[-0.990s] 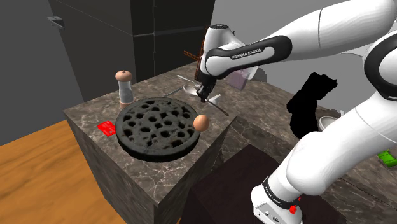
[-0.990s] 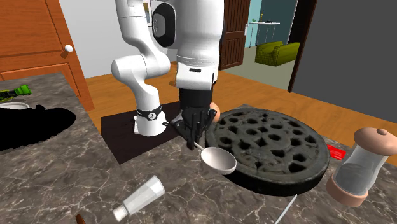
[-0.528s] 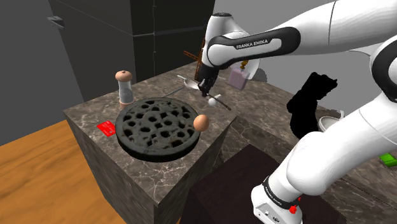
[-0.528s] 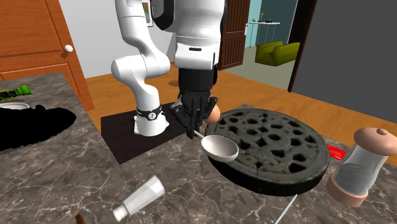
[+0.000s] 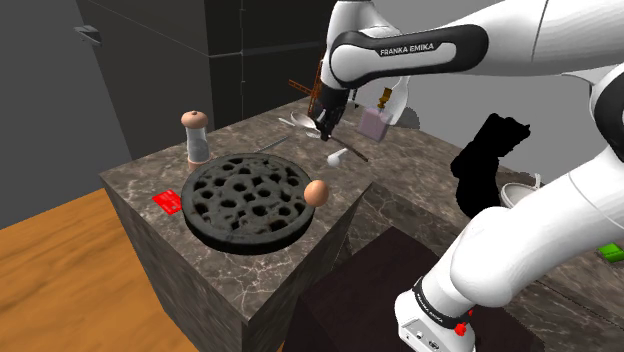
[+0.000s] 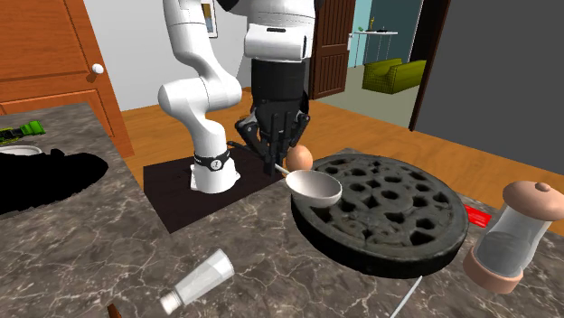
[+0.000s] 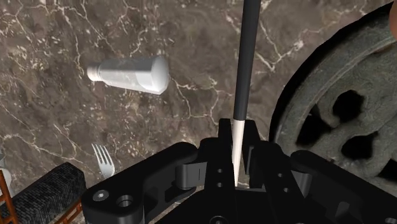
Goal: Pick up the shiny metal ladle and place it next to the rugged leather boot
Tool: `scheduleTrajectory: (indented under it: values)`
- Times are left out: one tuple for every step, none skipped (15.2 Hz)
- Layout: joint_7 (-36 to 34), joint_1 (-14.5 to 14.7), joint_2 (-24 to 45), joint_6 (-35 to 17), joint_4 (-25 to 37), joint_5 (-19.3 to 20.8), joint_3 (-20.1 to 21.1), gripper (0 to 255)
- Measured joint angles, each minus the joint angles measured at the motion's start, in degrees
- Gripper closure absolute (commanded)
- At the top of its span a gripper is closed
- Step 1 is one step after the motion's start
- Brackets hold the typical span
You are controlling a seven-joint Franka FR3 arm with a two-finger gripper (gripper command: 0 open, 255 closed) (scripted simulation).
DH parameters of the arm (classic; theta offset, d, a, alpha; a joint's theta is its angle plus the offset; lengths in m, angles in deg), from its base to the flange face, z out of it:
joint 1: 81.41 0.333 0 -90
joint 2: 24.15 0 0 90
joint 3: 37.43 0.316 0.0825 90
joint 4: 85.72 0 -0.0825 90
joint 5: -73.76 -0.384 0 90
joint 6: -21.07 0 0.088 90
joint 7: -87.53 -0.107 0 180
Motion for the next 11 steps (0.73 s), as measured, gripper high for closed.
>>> scheduleTrajectory:
  values:
    - [0.06,0.01,-0.2,0.75,0.55,-0.03,0.02,255]
    - [0.11,0.04,-0.38,1.68,1.29,-0.09,0.06,255]
    - [0.25,0.03,-0.23,2.55,2.33,-0.11,0.04,255]
    - [0.36,0.02,-0.49,3.36,2.89,-0.15,0.03,255]
    - [0.35,0.05,-0.6,4.01,3.42,-0.18,0.08,255]
    - [0.34,0.1,-0.7,4.67,3.97,-0.21,0.14,255]
    - [0.43,0.1,-0.73,5.51,4.79,-0.24,0.15,255]
    - [0.55,0.09,-0.47,6.19,5.74,-0.27,0.12,255]
    - [0.54,0.13,-0.48,7.0,6.53,-0.31,0.19,255]
    - [0.62,0.13,-0.7,7.85,7.17,-0.34,0.2,255]
    - [0.74,0.12,-0.55,8.55,8.04,-0.36,0.18,255]
